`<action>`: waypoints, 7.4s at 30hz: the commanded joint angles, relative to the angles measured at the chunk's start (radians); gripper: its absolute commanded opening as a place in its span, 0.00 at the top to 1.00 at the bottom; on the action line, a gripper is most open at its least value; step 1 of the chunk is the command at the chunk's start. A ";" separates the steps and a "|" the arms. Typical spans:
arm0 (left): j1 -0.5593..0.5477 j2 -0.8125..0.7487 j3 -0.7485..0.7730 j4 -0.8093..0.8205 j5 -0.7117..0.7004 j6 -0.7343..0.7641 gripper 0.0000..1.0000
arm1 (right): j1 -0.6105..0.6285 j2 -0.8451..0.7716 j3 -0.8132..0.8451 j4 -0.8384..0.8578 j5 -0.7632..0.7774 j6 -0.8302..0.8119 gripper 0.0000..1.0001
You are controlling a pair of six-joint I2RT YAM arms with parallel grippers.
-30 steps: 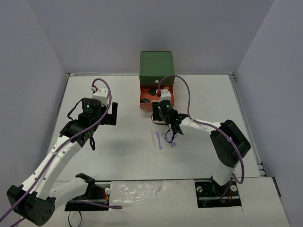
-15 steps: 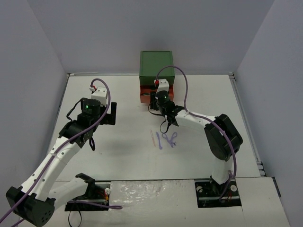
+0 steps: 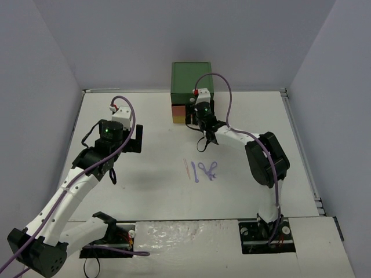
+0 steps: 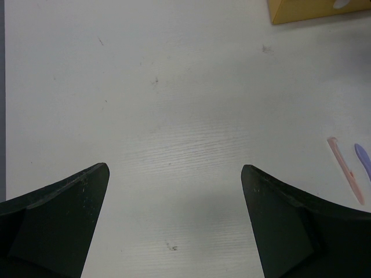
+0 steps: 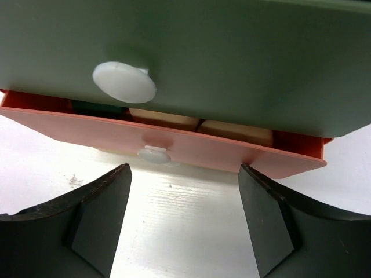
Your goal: Organize the makeup
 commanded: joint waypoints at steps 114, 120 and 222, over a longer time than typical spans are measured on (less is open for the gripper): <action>0.025 0.015 0.021 0.052 0.021 -0.008 0.03 | -0.095 0.286 -0.206 0.998 -0.171 0.847 0.96; 0.025 0.016 0.022 0.051 0.019 -0.007 0.03 | -0.088 0.254 -0.291 1.066 -0.168 0.880 1.00; -0.433 0.731 0.447 0.210 -0.203 0.075 1.00 | -0.051 -1.313 -0.789 -0.331 0.057 0.178 0.00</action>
